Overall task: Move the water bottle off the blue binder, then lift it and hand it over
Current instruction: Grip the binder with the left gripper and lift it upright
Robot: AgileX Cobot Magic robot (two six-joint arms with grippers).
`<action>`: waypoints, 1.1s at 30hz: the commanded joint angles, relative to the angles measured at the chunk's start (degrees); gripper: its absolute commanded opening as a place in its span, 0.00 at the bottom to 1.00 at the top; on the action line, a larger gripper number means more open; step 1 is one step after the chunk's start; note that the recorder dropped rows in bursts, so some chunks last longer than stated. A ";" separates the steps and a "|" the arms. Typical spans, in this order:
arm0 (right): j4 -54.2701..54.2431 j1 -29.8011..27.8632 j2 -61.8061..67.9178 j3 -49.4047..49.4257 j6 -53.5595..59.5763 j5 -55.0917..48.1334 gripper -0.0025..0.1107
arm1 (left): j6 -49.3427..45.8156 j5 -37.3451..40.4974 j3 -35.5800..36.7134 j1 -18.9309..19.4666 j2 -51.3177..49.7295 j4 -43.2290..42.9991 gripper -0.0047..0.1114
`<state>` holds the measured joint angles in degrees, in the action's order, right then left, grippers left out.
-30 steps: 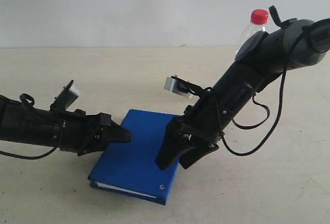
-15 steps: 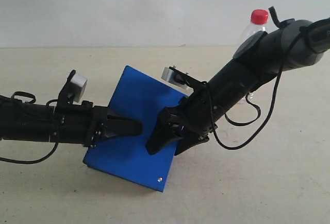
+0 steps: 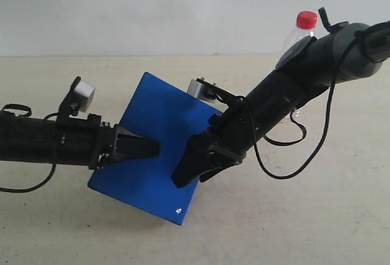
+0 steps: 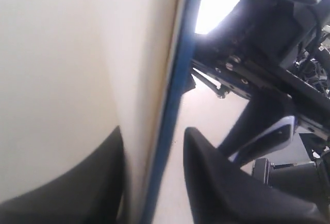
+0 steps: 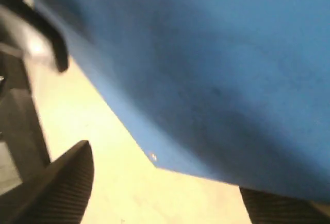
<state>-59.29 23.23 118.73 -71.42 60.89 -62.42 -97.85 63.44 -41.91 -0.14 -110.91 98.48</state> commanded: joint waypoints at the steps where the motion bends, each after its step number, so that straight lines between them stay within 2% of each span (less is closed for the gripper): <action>1: -2.21 0.60 -0.66 -0.68 4.40 -6.47 0.62 | 2.23 6.52 -0.13 4.66 4.80 -2.00 0.08; 3: 1.38 0.60 -0.98 -0.68 4.40 -7.45 0.62 | 3.27 6.52 -0.13 6.94 7.11 -2.37 0.08; 5: 4.16 0.08 -1.01 -0.68 4.29 -7.54 0.62 | 4.56 6.52 -0.13 7.63 9.00 -4.58 0.08; 14: 11.52 -6.06 -1.01 -0.55 -0.40 -7.54 0.62 | 5.78 6.52 1.16 7.53 16.68 -6.22 0.08; 23: 6.04 -6.06 -1.01 -0.55 1.62 -7.54 0.62 | 6.18 6.52 1.16 7.53 17.67 -5.92 0.08; 28: -0.26 -6.06 -1.01 -0.55 0.52 -5.91 0.62 | 5.31 6.52 1.16 7.79 17.67 1.07 0.08; 33: -9.15 -6.06 -1.01 -0.55 3.94 -7.54 0.62 | 4.42 -6.67 1.21 7.79 17.67 1.47 0.08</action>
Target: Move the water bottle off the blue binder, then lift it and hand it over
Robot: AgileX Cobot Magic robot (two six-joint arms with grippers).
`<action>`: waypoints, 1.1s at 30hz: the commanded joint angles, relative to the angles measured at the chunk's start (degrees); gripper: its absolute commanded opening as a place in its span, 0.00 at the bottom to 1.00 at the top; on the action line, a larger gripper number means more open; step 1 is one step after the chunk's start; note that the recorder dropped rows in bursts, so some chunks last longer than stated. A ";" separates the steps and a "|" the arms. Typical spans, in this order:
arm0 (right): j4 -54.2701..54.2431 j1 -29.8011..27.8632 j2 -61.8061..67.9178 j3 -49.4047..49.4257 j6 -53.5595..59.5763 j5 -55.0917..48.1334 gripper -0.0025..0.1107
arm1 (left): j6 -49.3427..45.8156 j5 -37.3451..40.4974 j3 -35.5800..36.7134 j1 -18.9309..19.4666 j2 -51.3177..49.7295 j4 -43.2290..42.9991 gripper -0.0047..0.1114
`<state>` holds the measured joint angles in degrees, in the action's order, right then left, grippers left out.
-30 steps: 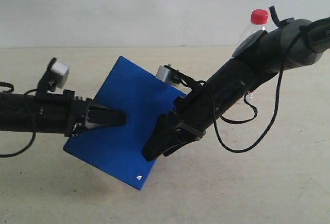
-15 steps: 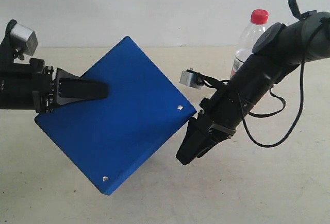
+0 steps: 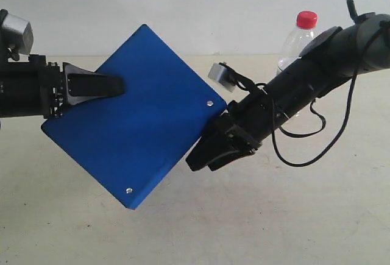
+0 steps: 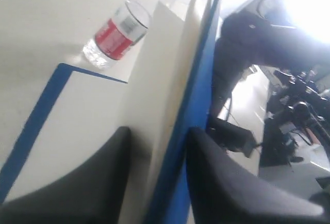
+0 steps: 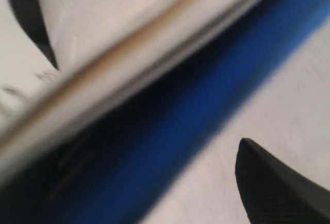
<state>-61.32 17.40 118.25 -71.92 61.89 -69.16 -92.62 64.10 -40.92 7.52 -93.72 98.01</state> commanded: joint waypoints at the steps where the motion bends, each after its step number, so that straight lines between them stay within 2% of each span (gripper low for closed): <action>1: -8.23 -0.24 -0.53 -0.05 3.43 -0.80 0.62 | -0.81 -8.38 0.48 0.13 0.48 1.86 0.08; 10: -12.59 -0.24 -0.53 -0.05 4.64 -0.80 0.62 | -3.42 -8.10 1.66 0.16 0.35 1.93 0.08; 17: -16.50 0.42 -0.53 -0.05 7.34 -0.80 0.62 | -3.31 1.69 1.66 0.16 0.37 1.93 0.08; 21: -17.65 2.63 -0.53 -0.05 10.19 -0.80 0.62 | -1.38 5.50 1.66 0.16 0.37 0.65 0.08; 24: -18.59 3.81 -0.53 -0.05 12.24 -0.80 0.62 | 0.18 5.06 1.66 0.16 0.37 -5.04 0.08; 27: -19.18 4.32 -0.53 -0.05 12.43 -0.80 0.61 | 0.86 1.01 1.66 0.16 0.37 -8.36 0.08; 29: -19.43 4.32 -0.53 -0.05 12.43 -0.80 0.54 | 1.15 -1.42 1.66 0.16 0.37 -8.81 0.08; 30: -19.43 4.32 -0.53 -0.05 12.43 -0.80 0.40 | 1.15 -3.36 1.66 0.16 0.37 -9.51 0.12; 33: -19.43 4.32 -0.53 -0.05 12.43 -0.80 0.17 | 1.15 -4.87 1.66 0.16 0.37 -11.35 0.29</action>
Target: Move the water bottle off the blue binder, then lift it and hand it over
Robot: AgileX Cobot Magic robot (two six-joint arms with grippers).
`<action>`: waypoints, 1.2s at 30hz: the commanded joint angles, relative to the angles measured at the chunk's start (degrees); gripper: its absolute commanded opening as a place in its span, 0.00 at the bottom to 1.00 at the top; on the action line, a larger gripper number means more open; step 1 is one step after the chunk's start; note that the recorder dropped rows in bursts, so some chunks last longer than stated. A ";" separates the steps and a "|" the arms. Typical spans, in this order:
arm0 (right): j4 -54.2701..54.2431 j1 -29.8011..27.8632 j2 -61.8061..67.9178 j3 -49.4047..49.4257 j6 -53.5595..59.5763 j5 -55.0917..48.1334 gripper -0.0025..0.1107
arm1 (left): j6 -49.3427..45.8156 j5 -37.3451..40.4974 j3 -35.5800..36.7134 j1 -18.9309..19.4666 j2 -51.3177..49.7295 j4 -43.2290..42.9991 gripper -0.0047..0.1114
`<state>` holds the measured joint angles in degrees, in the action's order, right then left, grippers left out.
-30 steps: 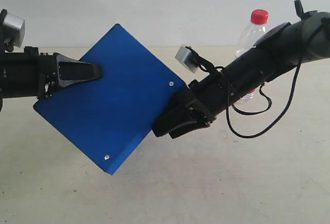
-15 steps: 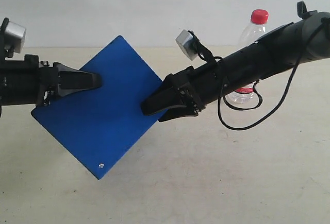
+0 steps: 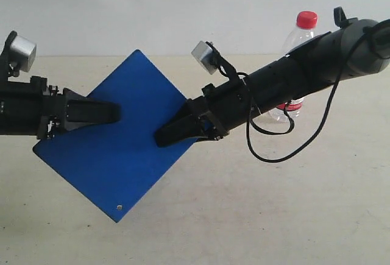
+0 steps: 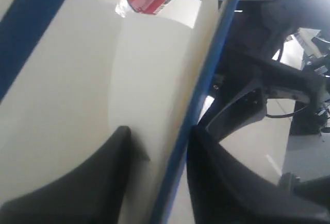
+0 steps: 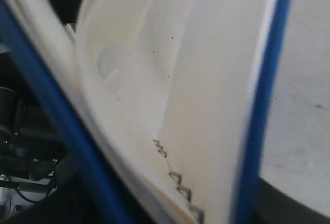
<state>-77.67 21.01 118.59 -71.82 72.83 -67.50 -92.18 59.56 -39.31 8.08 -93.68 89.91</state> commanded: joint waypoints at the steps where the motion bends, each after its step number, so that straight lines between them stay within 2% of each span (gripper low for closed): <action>1: -3.08 0.72 -0.87 -0.15 1.60 -2.47 0.05 | 0.80 -1.36 0.04 -0.41 0.33 -3.63 0.43; 3: -3.08 0.72 -0.87 -0.15 1.60 -2.47 0.02 | 4.08 -4.80 0.04 -0.41 0.33 -3.51 0.60; 4: -3.08 0.72 -0.87 -0.15 1.60 -2.47 0.02 | 5.73 -7.11 0.04 -0.41 0.33 -3.51 0.62; 7: -3.08 0.72 -0.87 -0.15 1.60 -2.47 0.02 | 6.78 -13.75 0.04 -0.41 0.33 -3.39 0.58; 13: -3.39 0.72 -0.87 -0.15 1.60 -1.16 0.02 | 5.48 -13.96 0.04 -0.14 2.42 -3.24 0.55; 18: -3.39 0.72 -0.87 -0.15 1.60 -0.60 0.02 | 5.63 -26.69 0.04 0.96 8.24 -3.24 0.54; 20: -3.39 0.72 -0.87 -0.15 1.60 -0.14 0.02 | 6.94 -31.11 0.04 0.96 11.13 -3.62 0.47; 24: -3.39 0.72 -1.42 -0.15 1.60 4.75 0.02 | 6.95 -31.43 0.04 0.96 16.83 -5.16 0.12; 25: -3.20 0.72 -2.17 -0.15 1.60 6.35 0.02 | 6.70 -31.53 0.04 0.96 18.40 -6.31 0.09; 29: -3.11 0.72 -7.08 -0.15 2.73 11.88 0.02 | 9.67 -35.08 0.98 0.96 24.63 -8.86 0.08; 36: 3.02 0.72 -24.37 -0.15 1.07 24.85 0.02 | 17.31 -51.96 5.73 0.96 39.81 -8.77 0.08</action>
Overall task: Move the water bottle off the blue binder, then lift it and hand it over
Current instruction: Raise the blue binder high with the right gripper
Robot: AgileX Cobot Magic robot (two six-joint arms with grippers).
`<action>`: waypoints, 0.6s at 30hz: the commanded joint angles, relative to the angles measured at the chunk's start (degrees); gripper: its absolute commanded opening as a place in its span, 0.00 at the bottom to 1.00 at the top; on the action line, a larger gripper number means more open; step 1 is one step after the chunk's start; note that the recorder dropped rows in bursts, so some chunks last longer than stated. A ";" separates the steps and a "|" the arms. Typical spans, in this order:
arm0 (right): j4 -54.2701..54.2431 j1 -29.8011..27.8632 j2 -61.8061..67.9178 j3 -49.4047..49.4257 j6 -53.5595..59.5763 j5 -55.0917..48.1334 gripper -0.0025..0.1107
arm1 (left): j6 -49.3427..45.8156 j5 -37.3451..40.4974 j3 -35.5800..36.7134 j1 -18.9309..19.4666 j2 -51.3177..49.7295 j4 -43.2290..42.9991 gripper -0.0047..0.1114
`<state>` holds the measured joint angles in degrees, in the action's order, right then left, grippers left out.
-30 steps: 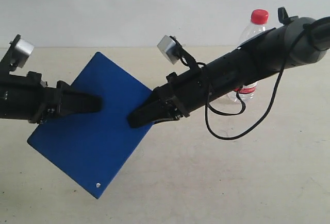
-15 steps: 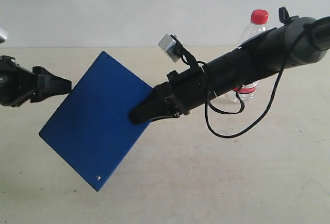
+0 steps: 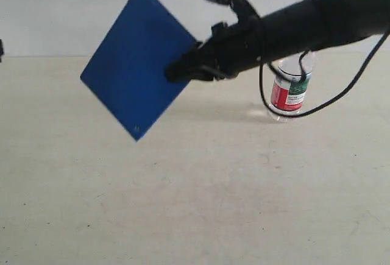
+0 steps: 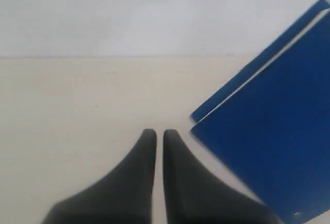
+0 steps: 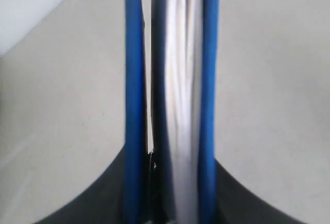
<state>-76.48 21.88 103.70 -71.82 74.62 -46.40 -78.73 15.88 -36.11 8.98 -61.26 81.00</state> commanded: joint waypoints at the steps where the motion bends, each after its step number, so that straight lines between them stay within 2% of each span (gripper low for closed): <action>1: 3.77 -0.15 -11.85 -0.15 -1.97 4.29 0.02 | 3.86 -10.32 3.41 0.07 9.92 0.14 0.08; 5: 12.59 -0.15 -18.81 -0.15 -9.83 2.95 0.02 | 3.75 -14.36 7.36 0.07 19.37 0.14 0.08; 11: 25.70 -0.15 -24.62 2.54 -21.76 -0.06 0.02 | 3.75 -14.36 14.08 0.07 32.26 -0.10 0.08; 16: 27.67 -0.02 -29.24 11.76 -25.02 -0.06 0.02 | 4.04 -14.36 20.89 0.07 38.63 0.16 0.08; 18: 27.57 0.91 -31.58 15.22 -26.60 0.34 0.02 | 7.51 -14.99 23.24 0.07 39.99 1.61 0.08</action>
<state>-48.06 21.88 75.54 -60.13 50.01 -46.64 -74.78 2.08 -15.91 8.98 -23.12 81.00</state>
